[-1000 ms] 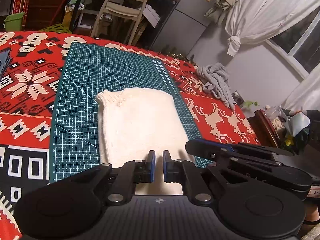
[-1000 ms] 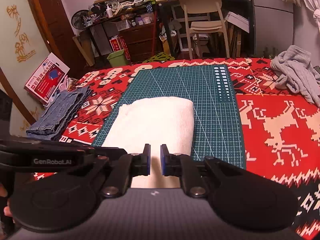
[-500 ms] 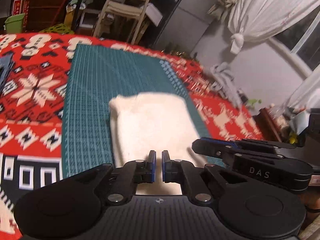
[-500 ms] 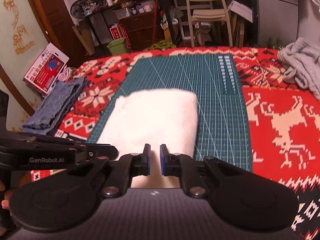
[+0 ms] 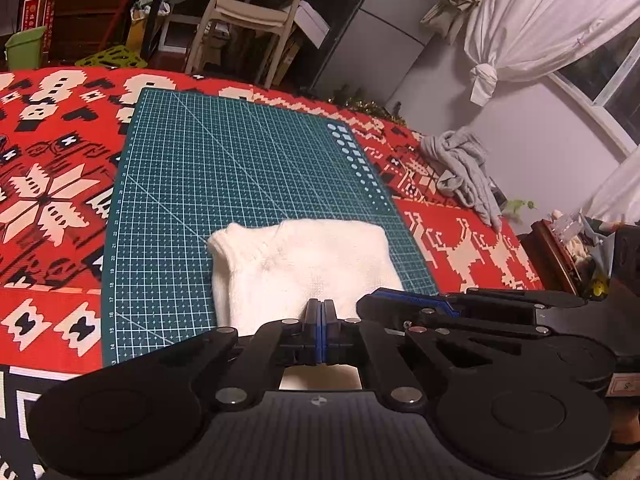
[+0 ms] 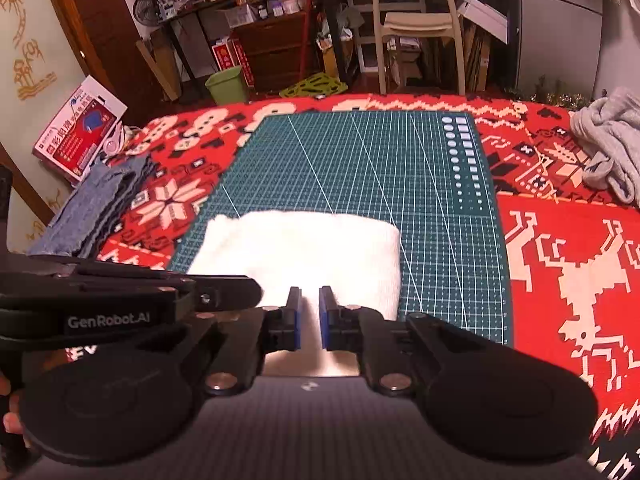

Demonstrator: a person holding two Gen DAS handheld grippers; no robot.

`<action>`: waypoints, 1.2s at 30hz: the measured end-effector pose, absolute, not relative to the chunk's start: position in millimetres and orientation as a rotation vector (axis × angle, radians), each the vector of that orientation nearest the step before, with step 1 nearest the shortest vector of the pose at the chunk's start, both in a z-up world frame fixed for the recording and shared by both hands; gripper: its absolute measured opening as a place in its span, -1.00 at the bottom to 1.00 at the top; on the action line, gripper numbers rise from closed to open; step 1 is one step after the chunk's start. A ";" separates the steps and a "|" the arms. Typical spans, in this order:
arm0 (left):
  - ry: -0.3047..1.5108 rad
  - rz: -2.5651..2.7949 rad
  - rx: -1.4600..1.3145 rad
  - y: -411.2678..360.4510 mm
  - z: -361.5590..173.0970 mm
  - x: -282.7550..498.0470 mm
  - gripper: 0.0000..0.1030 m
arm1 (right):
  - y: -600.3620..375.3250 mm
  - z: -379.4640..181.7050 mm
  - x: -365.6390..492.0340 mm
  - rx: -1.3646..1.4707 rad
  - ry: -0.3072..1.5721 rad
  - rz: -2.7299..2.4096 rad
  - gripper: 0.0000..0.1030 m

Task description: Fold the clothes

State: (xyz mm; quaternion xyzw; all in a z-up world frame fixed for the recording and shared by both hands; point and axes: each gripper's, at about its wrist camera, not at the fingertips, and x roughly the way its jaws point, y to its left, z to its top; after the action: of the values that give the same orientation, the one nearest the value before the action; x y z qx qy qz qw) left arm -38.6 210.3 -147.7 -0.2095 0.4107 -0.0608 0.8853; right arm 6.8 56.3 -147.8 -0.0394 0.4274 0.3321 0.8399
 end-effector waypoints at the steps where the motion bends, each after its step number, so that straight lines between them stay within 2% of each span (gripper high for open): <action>1: 0.859 -0.123 -0.441 211.0 -146.5 -38.8 -0.94 | 55.4 -149.2 7.5 -0.080 0.908 0.705 -0.89; 4: 0.858 -0.117 -0.458 213.9 -139.8 -38.1 -0.96 | 51.1 -148.5 10.1 -0.042 0.926 0.696 -0.97; 7: 0.835 -0.115 -0.472 218.2 -132.2 -32.7 -0.96 | 49.9 -139.7 10.4 -0.035 0.890 0.687 -0.90; 11: 0.828 -0.108 -0.496 224.4 -132.3 -20.4 -0.96 | 58.1 -131.3 21.4 -0.027 0.871 0.694 -0.89; 20: 0.859 -0.055 -0.506 234.8 -144.2 -22.5 -0.98 | 61.4 -152.7 34.5 0.011 0.898 0.670 -0.98; 22: 0.845 -0.078 -0.519 234.1 -139.5 -29.0 -0.98 | 60.1 -147.1 28.4 0.003 0.885 0.673 -0.91; 28: 0.878 -0.192 -0.557 217.5 -134.3 -50.6 -0.98 | 52.2 -132.4 -2.5 -0.035 0.879 0.728 -0.90; 36: 0.923 -0.139 -0.457 194.1 -150.7 -72.9 -0.95 | 52.7 -149.8 -36.3 -0.112 0.924 0.751 -0.91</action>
State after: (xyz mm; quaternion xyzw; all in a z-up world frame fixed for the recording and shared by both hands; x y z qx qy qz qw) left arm -72.9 194.1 -150.7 -0.2184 0.4410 -0.0665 0.8680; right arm -36.3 52.7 -149.8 -0.0529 0.4347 0.3536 0.8266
